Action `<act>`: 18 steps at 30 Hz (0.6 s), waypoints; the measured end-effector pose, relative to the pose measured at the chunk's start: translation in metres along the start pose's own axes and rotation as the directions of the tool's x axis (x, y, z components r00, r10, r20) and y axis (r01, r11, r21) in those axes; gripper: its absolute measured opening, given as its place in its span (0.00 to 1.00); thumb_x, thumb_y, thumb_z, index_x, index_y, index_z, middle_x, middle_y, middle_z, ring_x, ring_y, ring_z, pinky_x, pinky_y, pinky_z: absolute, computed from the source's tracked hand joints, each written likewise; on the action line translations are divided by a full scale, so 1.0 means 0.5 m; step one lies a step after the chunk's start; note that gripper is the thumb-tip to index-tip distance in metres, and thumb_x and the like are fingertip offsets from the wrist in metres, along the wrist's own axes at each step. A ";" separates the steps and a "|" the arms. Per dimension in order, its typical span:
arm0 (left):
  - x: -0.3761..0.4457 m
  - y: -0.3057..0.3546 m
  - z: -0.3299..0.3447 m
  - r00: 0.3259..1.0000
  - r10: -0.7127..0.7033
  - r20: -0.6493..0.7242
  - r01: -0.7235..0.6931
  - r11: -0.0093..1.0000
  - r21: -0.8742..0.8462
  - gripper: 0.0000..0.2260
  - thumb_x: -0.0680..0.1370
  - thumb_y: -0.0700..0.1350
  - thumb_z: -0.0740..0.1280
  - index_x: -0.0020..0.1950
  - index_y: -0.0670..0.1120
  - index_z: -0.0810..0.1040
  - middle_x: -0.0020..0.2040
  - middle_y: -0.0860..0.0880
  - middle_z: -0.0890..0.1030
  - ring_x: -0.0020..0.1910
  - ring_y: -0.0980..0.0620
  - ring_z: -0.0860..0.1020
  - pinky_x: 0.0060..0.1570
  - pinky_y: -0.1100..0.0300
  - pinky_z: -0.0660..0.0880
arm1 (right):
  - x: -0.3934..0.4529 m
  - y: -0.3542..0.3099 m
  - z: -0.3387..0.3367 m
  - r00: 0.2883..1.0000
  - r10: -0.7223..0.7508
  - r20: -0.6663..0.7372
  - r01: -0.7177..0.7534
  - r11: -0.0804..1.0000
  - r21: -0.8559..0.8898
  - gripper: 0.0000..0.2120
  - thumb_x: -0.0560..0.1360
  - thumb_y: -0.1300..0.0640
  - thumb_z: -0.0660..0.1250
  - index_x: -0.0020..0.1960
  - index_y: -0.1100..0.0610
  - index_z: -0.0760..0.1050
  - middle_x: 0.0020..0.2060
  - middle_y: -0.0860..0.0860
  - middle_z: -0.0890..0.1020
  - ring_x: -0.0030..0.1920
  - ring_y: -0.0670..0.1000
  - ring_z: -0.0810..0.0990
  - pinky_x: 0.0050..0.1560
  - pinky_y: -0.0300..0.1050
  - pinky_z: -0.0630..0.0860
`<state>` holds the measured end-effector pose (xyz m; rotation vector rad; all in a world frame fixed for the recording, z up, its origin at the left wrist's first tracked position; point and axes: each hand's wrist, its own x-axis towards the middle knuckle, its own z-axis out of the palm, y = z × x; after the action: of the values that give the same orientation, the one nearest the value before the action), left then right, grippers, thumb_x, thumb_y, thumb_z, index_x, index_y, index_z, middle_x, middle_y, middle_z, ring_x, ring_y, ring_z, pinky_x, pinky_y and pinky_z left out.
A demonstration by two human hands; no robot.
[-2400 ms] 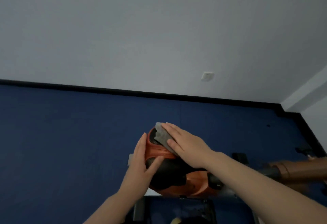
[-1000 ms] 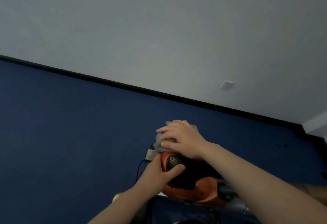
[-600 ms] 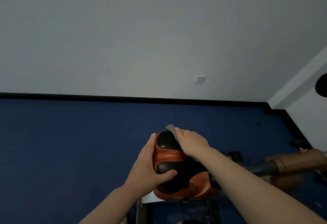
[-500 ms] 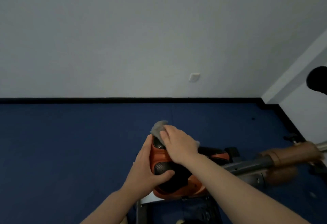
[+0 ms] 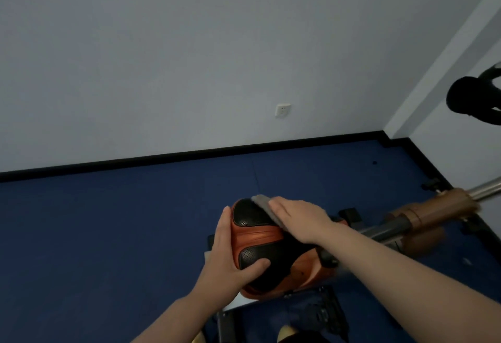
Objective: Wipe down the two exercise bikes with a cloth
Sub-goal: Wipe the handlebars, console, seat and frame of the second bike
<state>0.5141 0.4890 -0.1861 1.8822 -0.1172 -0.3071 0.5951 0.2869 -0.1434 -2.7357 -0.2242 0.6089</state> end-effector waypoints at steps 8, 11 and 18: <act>0.004 0.001 0.007 1.000 -0.016 -0.006 0.016 0.998 -0.065 0.48 0.65 0.59 0.77 0.75 0.62 0.50 0.70 0.55 0.68 0.65 0.55 0.74 0.63 0.50 0.75 | 0.029 -0.087 0.036 0.935 -0.330 -0.129 0.337 0.941 0.036 0.21 0.82 0.42 0.50 0.72 0.45 0.64 0.73 0.44 0.67 0.72 0.48 0.63 0.68 0.53 0.63; 0.002 0.005 0.005 0.998 -0.051 0.028 0.053 0.996 -0.070 0.55 0.64 0.62 0.76 0.75 0.67 0.36 0.73 0.58 0.61 0.67 0.58 0.72 0.65 0.53 0.74 | 0.057 -0.053 0.008 0.992 -0.125 -0.016 0.125 0.982 0.140 0.22 0.82 0.39 0.47 0.72 0.45 0.65 0.69 0.46 0.72 0.67 0.51 0.71 0.59 0.51 0.70; 0.002 0.000 0.012 0.992 -0.125 -0.022 0.121 0.987 -0.109 0.47 0.63 0.63 0.77 0.72 0.69 0.50 0.65 0.58 0.74 0.59 0.64 0.77 0.60 0.60 0.76 | 0.054 -0.095 0.036 0.898 -0.437 -0.053 0.434 0.899 -0.060 0.21 0.81 0.39 0.48 0.71 0.42 0.66 0.73 0.43 0.65 0.73 0.49 0.60 0.66 0.53 0.61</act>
<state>0.5136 0.4833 -0.1883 1.7892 0.0346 -0.3640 0.6075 0.3423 -0.1523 -2.6111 -0.8184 0.3895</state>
